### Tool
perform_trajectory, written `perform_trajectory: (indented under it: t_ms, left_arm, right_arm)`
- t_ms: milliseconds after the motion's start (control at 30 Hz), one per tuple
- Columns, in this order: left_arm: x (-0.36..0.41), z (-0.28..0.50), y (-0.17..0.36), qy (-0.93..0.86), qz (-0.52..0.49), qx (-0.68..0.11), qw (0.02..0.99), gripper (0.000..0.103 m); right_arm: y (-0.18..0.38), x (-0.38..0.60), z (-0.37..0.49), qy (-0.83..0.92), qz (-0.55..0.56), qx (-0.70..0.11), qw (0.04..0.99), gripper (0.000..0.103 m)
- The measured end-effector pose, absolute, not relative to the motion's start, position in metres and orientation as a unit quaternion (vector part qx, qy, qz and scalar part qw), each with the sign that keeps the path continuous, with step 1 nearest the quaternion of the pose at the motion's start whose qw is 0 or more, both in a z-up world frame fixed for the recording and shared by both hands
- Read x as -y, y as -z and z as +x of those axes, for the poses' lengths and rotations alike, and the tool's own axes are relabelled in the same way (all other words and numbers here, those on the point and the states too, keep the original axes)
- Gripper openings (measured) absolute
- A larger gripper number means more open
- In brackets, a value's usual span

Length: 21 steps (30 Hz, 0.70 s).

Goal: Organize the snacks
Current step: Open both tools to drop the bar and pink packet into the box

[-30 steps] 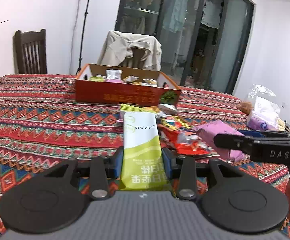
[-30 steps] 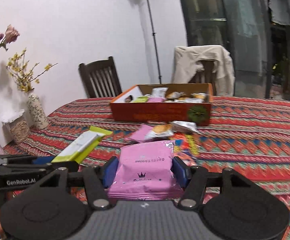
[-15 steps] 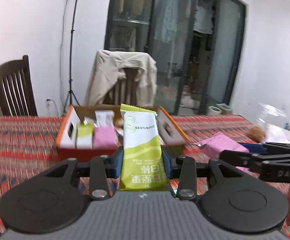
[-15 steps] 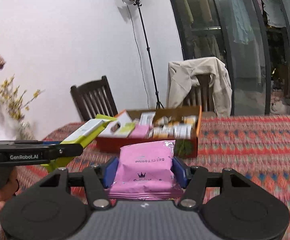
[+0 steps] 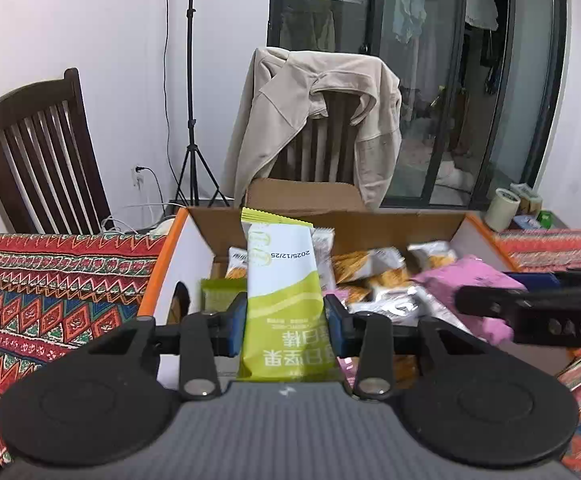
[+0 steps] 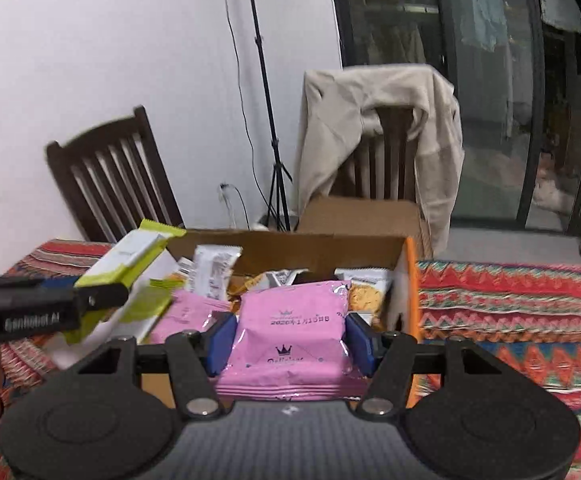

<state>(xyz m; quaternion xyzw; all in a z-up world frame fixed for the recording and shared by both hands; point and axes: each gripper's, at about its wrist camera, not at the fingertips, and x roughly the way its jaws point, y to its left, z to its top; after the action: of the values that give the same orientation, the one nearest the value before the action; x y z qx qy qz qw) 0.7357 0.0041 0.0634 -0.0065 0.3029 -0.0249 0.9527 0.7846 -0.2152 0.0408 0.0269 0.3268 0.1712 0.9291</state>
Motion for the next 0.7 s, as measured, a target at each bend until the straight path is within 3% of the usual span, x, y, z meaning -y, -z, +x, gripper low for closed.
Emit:
perform_trajectory:
  t_ms: [267,533,700]
  left_arm:
    - [-0.023,0.729,-0.032,0.012,0.009,-0.313,0.949,0.042]
    - [-0.050,0.717,-0.048,0.033,-0.028,-0.317,0.948,0.068]
    - [-0.052,0.700,-0.069,0.038,-0.032,-0.323,0.945,0.071]
  right_arm:
    - [-0.008,0.154,0.797,-0.222,0.046,-0.364,0.903,0.060]
    - [-0.010,0.155,0.792,-0.262,0.107,-0.389,0.877,0.060]
    - [-0.038,0.168,0.776,-0.245,0.083,-0.369,0.893,0.064]
